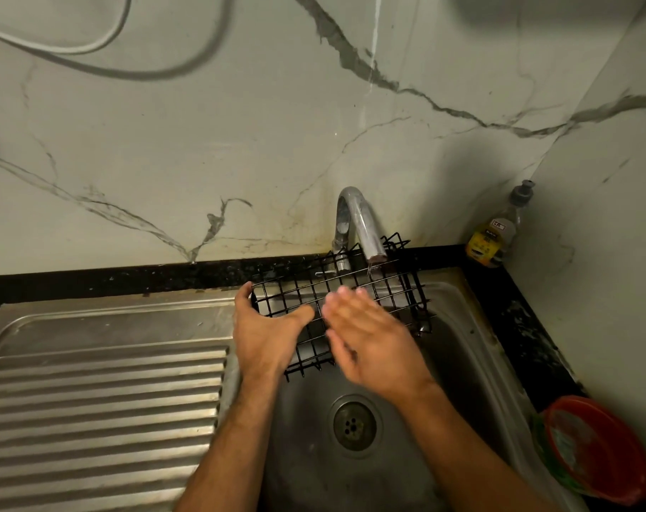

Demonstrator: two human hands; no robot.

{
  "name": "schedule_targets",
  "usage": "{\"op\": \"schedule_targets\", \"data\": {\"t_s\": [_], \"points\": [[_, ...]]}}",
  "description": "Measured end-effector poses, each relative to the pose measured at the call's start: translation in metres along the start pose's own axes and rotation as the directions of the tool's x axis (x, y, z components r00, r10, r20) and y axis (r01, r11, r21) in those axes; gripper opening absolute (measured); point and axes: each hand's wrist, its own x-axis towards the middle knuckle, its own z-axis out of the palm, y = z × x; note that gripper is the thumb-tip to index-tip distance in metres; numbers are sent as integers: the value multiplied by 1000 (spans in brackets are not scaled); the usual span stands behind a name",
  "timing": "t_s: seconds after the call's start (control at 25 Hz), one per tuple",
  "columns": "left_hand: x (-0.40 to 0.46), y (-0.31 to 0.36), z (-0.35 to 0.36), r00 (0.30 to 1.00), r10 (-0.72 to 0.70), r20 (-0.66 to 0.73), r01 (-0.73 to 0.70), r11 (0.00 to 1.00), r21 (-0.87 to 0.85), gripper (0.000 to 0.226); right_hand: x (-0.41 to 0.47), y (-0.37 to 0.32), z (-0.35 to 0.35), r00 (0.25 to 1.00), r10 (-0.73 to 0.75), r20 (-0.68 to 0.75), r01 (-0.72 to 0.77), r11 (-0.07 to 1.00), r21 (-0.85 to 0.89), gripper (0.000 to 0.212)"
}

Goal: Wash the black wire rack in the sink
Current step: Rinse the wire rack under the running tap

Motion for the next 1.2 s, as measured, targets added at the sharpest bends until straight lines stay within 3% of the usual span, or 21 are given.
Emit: {"op": "schedule_targets", "data": {"t_s": [0.04, 0.08, 0.2, 0.24, 0.36, 0.4, 0.44, 0.52, 0.56, 0.64, 0.72, 0.76, 0.8, 0.84, 0.88, 0.92, 0.96, 1.08, 1.16, 1.2], "points": [[0, 1, -1, 1000, -7, -2, 7, 1000, -4, 108, -1, 2, -3, 995, -96, 12, 95, 995, 36, 32], [0, 1, -2, 1000, -12, -4, 12, 1000, -6, 109, -2, 11, -7, 995, -95, -5, 95, 995, 34, 29], [-2, 0, -1, 1000, -26, -4, 26, 1000, -17, 110, -8, 33, -16, 960, 206, -192, -218, 975, -46, 28], [-3, 0, -1, 999, -34, 2, 34, 999, -27, 110, -9, 29, -14, 963, 194, -189, -212, 974, -79, 30], [-5, 3, 3, 998, -56, 41, 58, 996, -64, 111, -12, 14, -15, 998, -62, 3, 62, 996, -69, 37], [-6, 3, 4, 998, -48, 50, 51, 997, -59, 112, -10, 20, -19, 1000, -4, 9, 4, 997, -72, 40], [-7, 4, 5, 998, -35, 52, 37, 999, -40, 112, -11, 30, -24, 986, 161, -29, -163, 984, -75, 44], [-8, 6, 7, 999, -15, 47, 14, 1000, 18, 113, -13, 41, -36, 851, 524, -35, -525, 848, -77, 55], [-8, 7, 8, 999, -13, 44, 11, 999, 41, 113, -14, 36, -40, 807, 587, 59, -576, 806, -138, 61], [-7, 9, 9, 999, -9, 32, 6, 997, 71, 114, -14, 13, -36, 805, 496, 325, -430, 866, -257, 70], [-10, 9, 10, 1000, 5, 19, -8, 991, 131, 114, -18, 1, -33, 802, 309, 510, -225, 949, -221, 72], [-12, 9, 11, 1000, 11, 12, -12, 988, 156, 113, -21, 5, -35, 819, 252, 516, -186, 966, -178, 72], [-14, 10, 11, 1000, 7, 13, -9, 987, 163, 113, -21, 11, -39, 834, 286, 471, -241, 958, -155, 73], [-16, 10, 12, 1000, -1, 20, -2, 988, 152, 112, -20, 19, -45, 816, 430, 387, -427, 899, -100, 78], [-16, 10, 12, 999, -8, 34, 3, 991, 134, 112, -18, 25, -53, 727, 607, 321, -650, 759, 36, 90], [-15, 11, 12, 999, -8, 52, 1, 993, 120, 112, -15, 30, -59, 625, 715, 313, -779, 596, 194, 104], [-13, 13, 11, 997, -5, 71, -3, 994, 112, 112, -14, 33, -64, 575, 739, 351, -816, 493, 301, 113], [-7, 19, 3, 991, 13, 132, -29, 992, 123, 109, -17, 44, -68, 505, 756, 416, -851, 355, 387, 130], [-6, 21, -1, 985, 39, 168, -67, 984, 166, 107, -24, 53, -67, 459, 751, 475, -864, 252, 436, 130], [-6, 22, -2, 982, 44, 182, -80, 978, 195, 106, -26, 55, -65, 447, 752, 484, -874, 252, 415, 126]]}}
